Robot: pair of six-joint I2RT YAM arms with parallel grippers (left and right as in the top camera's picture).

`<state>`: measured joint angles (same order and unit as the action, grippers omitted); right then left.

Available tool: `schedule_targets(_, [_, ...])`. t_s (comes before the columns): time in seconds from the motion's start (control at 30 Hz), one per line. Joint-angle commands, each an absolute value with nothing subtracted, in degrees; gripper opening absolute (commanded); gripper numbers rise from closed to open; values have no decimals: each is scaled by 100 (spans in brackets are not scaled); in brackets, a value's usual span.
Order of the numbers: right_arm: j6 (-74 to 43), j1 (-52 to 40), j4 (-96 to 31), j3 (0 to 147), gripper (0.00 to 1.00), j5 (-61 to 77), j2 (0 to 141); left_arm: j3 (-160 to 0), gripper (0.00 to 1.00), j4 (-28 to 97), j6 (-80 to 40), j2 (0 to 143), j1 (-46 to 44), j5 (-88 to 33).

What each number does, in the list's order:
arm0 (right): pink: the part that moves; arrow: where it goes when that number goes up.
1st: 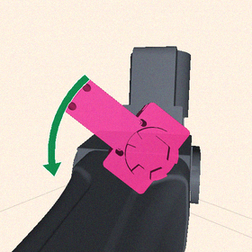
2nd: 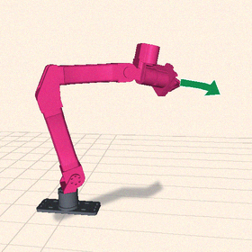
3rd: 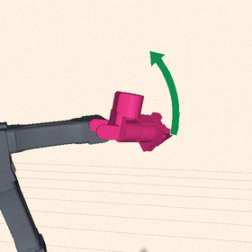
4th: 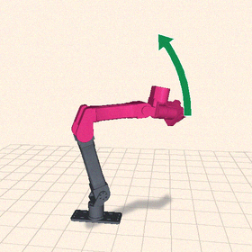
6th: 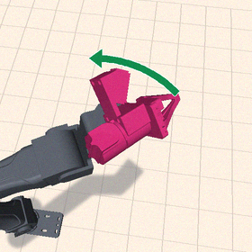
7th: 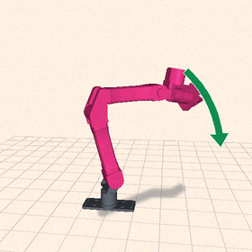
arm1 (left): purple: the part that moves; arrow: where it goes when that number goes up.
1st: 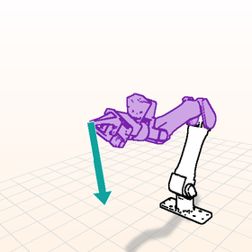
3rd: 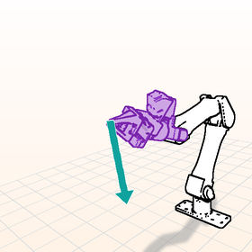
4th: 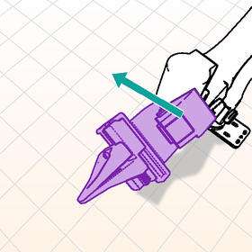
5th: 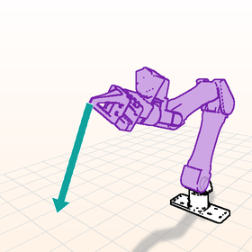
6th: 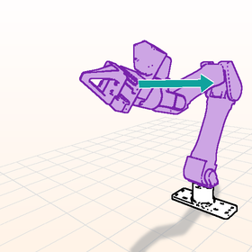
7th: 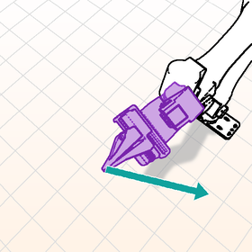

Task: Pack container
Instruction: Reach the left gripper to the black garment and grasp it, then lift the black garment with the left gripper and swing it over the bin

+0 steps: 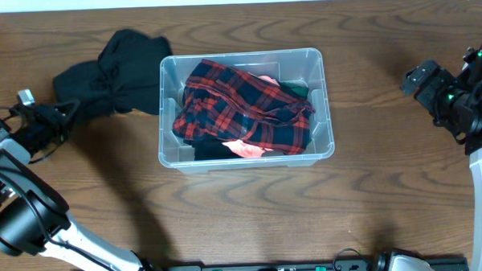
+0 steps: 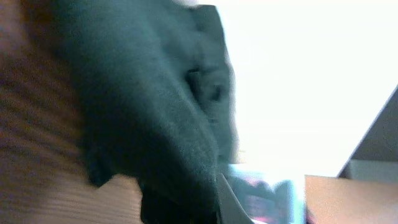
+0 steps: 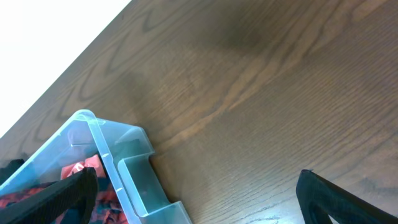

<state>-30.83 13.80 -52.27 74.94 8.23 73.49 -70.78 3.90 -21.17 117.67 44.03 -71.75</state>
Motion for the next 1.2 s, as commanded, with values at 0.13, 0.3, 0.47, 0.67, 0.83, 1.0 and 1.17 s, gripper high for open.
schedule_targets(0.13, [-3122, 1428, -5229, 7494, 99, 790, 7363, -7323, 6, -602, -3951, 9677, 4311, -8866])
schedule_targets(0.3, [-3122, 1428, -5229, 7494, 99, 790, 7363, -7323, 6, -2639, -5850, 8241, 3940, -8930])
schedule_targets(0.47, [-3122, 1428, -5229, 7494, 99, 790, 7363, -7347, 6, -4523, -7933, 7347, 3284, -8777])
schedule_targets(0.67, [-3122, 1428, -5229, 7494, 99, 790, 7363, -7347, 6, -4729, -8020, 6879, 1861, -8283])
schedule_targets(0.83, [-3124, 1428, -5229, 7494, 99, 790, 7363, -7347, 6, -4593, -7284, 7113, 722, -7806])
schedule_targets(1.0, [-3122, 1428, -5229, 7494, 99, 790, 7363, -7347, 6, -4442, -6274, 7776, -191, -7229])
schedule_targets(1.17, [-3122, 1428, -5229, 7494, 99, 790, 7363, -7347, 6, -4445, -5798, 8624, -711, -6901])
